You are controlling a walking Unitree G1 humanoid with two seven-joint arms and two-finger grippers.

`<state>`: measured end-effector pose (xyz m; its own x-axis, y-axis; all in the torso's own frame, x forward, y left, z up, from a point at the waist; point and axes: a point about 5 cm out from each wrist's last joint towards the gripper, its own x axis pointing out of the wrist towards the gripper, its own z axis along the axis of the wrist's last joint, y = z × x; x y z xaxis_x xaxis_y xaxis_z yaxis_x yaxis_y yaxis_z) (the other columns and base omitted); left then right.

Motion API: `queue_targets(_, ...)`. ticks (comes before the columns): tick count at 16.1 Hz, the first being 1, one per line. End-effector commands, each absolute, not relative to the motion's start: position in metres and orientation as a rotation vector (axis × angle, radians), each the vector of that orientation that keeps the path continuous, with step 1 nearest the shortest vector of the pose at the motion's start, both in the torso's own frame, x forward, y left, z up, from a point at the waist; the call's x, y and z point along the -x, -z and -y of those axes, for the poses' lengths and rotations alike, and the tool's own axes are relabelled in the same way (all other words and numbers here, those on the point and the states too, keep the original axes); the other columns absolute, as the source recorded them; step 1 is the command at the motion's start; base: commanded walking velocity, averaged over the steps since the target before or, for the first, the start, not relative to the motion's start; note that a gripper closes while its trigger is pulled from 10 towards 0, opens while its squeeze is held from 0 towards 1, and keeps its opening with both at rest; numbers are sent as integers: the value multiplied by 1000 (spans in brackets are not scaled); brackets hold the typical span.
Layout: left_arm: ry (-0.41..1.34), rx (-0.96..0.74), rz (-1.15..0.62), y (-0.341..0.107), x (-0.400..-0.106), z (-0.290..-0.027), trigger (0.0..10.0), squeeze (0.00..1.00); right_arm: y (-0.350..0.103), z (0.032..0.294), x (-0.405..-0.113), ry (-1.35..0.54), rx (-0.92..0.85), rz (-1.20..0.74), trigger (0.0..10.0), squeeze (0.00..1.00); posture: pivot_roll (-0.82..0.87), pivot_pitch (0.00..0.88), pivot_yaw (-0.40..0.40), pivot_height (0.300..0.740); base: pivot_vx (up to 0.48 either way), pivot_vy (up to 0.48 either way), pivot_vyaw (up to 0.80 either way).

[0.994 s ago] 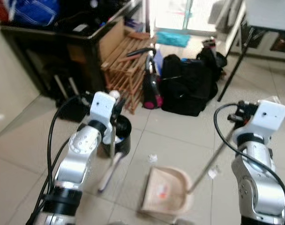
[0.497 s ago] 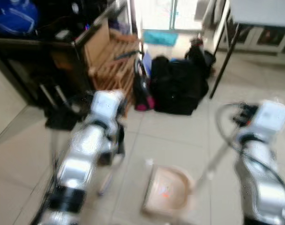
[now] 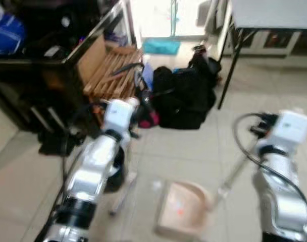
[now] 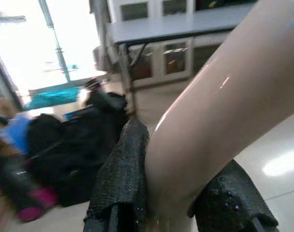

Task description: Sweep floor

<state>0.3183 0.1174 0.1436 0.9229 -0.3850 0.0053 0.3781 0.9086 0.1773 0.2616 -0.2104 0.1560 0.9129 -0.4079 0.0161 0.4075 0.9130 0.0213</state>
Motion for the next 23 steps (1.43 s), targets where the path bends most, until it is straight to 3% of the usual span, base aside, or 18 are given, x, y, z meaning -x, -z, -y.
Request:
queue_targets(1, 368, -196, 75, -150, -320, -127, 10000, 0, -163, 203, -263, 398, -23, 57, 10000, 0, -20, 85, 59, 740, 319, 0, 0)
queue_targets(16, 387, -195, 53, -142, -314, -124, 10000, 0, -157, 202, -258, 402, -32, 48, 10000, 0, -23, 102, 68, 740, 316, 0, 0)
queue_targets(23, 360, -176, 47, -138, -319, -121, 10000, 0, -158, 195, -264, 374, -14, 88, 10000, 0, -44, 120, 51, 740, 0, 0, 0)
